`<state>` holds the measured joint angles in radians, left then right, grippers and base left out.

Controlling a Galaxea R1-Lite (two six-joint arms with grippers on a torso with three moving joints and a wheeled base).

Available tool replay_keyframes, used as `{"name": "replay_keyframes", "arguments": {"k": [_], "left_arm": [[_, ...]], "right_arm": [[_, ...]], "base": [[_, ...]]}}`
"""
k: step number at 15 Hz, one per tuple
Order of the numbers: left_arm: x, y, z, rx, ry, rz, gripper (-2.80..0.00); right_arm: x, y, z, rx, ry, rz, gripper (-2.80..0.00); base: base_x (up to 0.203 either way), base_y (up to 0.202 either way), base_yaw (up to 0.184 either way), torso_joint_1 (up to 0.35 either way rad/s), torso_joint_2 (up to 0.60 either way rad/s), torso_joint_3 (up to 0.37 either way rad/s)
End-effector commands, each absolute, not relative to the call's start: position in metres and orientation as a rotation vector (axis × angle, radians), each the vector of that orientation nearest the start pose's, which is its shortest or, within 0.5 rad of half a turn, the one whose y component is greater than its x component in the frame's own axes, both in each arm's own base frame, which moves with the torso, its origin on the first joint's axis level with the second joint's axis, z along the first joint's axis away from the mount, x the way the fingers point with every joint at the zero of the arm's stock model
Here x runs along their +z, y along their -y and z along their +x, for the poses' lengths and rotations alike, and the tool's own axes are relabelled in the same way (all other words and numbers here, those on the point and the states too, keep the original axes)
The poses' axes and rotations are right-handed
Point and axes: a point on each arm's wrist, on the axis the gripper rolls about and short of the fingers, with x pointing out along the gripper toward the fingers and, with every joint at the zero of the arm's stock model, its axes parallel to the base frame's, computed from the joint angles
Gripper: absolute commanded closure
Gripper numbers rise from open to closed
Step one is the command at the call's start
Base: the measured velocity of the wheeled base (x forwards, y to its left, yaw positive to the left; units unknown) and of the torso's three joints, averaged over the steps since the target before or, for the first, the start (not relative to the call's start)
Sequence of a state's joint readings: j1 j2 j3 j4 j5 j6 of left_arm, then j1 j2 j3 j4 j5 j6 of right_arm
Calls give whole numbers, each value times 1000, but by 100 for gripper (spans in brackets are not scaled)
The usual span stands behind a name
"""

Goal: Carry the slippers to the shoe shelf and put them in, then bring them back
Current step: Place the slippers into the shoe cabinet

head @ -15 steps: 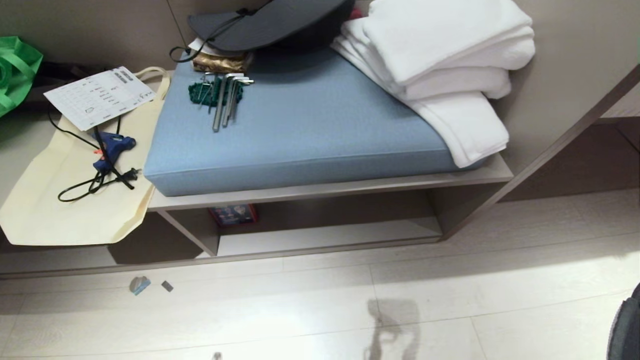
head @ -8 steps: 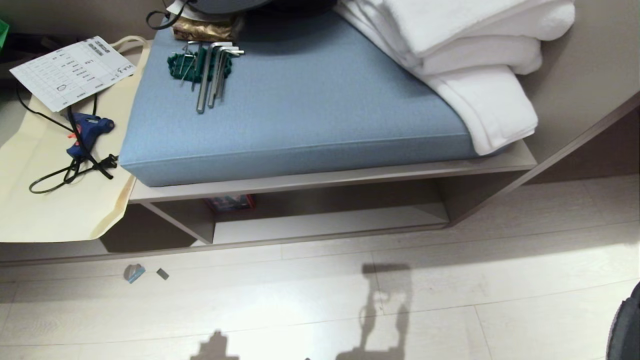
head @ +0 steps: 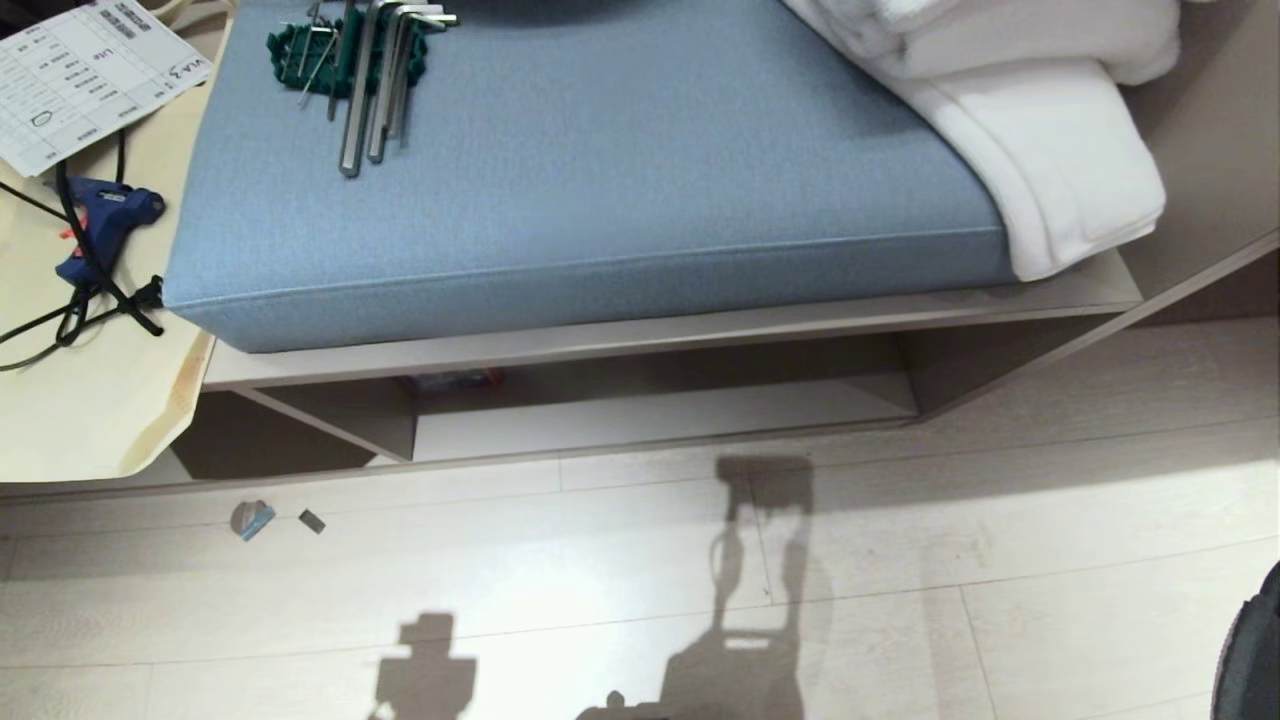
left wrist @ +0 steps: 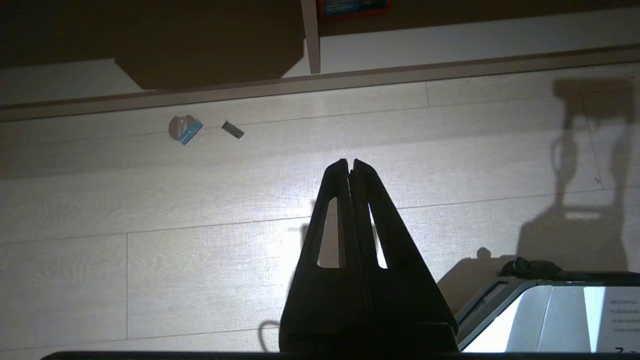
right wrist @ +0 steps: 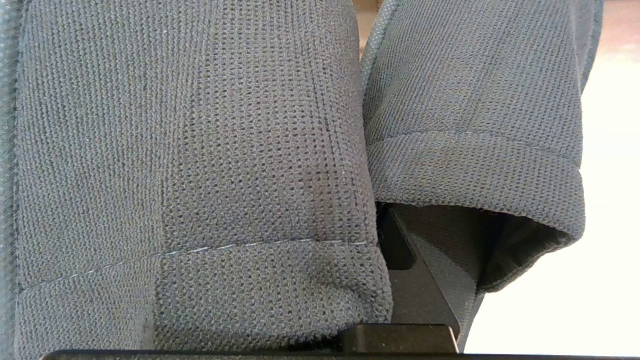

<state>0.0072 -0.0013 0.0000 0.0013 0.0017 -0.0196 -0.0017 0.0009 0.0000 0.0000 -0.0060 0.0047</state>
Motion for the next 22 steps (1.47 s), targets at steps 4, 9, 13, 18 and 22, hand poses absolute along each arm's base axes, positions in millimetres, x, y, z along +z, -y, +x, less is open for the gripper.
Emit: {"name": "replay_keyframes", "arguments": {"k": [4,9,13,18,22], "left_arm": [[75,0,-23,9,-1,-20,0],[75,0,-23,9,-1,-20,0],[75,0,-23,9,-1,-20,0],[75,0,-23,9,-1,-20,0],[75,0,-23,9,-1,-20,0]], "right_arm": [[76,0,-23,-8,-2,5,0],[76,0,-23,-8,-2,5,0],[76,0,-23,-8,-2,5,0],[76,0,-23,-8,-2,5,0],[76,0,-23,-8,-2,6,0]], "base": [[0,0,0,4,2,-197],[0,0,0,4,1,-192],[0,0,0,5,7,-200],[0,0,0,0,2,-201],[0,0,0,2,2,-198]]}}
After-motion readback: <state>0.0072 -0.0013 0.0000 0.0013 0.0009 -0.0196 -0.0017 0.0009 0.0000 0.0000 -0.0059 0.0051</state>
